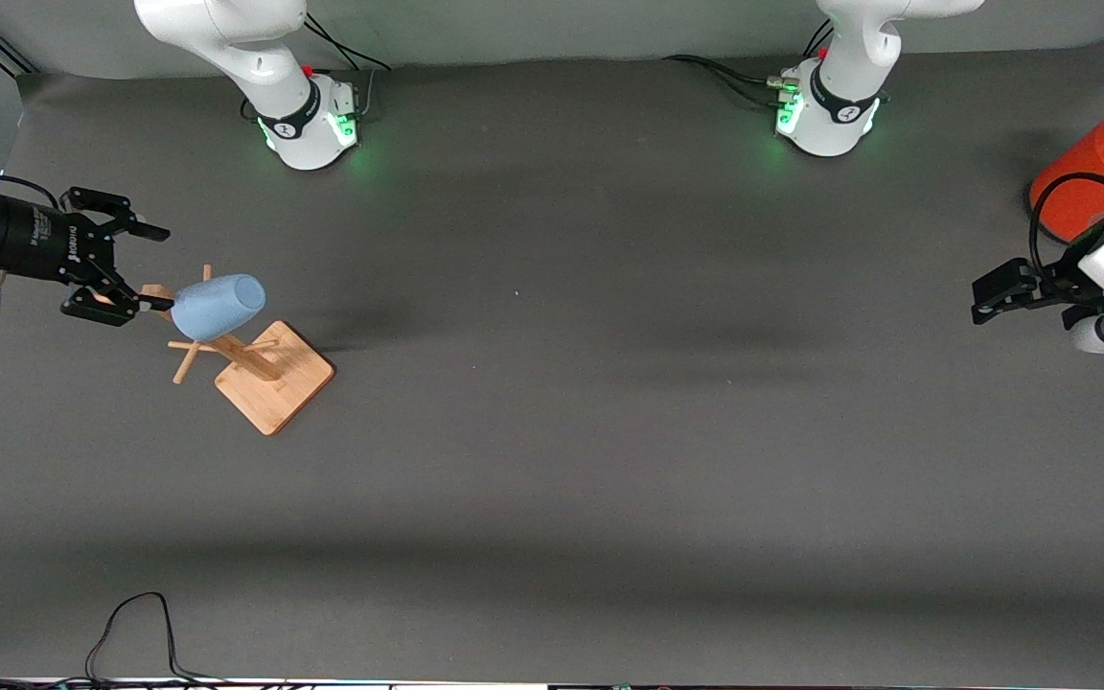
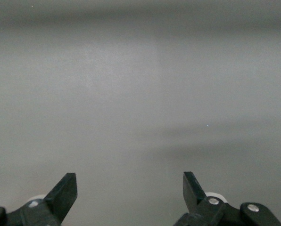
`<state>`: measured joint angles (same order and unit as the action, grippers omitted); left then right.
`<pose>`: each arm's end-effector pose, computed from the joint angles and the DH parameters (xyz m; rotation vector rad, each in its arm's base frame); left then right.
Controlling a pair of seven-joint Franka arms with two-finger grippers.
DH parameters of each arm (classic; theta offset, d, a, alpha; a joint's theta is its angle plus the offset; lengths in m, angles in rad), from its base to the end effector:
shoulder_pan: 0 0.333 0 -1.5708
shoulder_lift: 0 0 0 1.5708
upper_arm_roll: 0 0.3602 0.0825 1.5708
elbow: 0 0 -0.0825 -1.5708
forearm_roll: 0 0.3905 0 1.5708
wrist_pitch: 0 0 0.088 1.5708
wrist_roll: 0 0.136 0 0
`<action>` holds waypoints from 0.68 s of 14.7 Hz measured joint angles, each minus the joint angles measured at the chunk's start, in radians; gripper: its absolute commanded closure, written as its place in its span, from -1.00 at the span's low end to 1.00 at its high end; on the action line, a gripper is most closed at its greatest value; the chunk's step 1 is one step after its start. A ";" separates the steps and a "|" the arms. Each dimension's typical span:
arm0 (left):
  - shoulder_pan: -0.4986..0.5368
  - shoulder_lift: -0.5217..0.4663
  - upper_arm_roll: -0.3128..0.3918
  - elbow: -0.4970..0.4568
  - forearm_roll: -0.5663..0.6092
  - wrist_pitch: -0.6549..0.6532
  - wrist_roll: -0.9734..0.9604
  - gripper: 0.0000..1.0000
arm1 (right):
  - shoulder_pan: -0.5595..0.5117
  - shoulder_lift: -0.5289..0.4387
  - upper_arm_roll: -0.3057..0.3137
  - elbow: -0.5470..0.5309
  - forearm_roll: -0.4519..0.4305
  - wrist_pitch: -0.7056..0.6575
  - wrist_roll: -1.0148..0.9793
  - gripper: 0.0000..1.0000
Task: Rotate and upright cup with both arms
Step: 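Reach the right gripper toward the blue cup on the wooden stand, then close the right gripper around the blue cup's rim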
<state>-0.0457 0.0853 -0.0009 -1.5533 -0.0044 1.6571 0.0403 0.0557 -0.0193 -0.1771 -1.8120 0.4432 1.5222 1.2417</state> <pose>0.5979 -0.0284 0.6064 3.1340 -0.1357 0.0290 0.5294 -0.0048 0.5479 -2.1619 1.8247 0.6698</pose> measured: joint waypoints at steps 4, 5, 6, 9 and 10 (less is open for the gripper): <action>0.000 0.000 0.000 0.000 0.000 0.000 0.000 -1.00 | 0.000 0.001 0.000 -0.073 0.000 0.063 0.000 -1.00; 0.000 0.000 0.000 0.000 0.000 0.000 0.000 -1.00 | 0.000 0.001 0.000 -0.095 0.000 0.089 -0.001 -1.00; 0.000 0.000 0.000 0.000 0.000 0.000 0.000 -1.00 | 0.000 0.001 0.001 -0.117 0.000 0.115 -0.003 -1.00; 0.000 0.000 0.000 0.000 0.000 0.000 0.000 -1.00 | 0.001 0.002 0.003 -0.176 0.000 0.191 -0.025 -1.00; 0.000 0.000 0.000 0.000 0.000 0.000 0.000 -1.00 | 0.001 0.003 0.003 -0.188 0.000 0.210 -0.038 -1.00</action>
<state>-0.0457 0.0853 -0.0009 -1.5533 -0.0044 1.6572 0.0403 0.0568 -0.0163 -0.1741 -2.0001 0.4433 1.7320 1.2034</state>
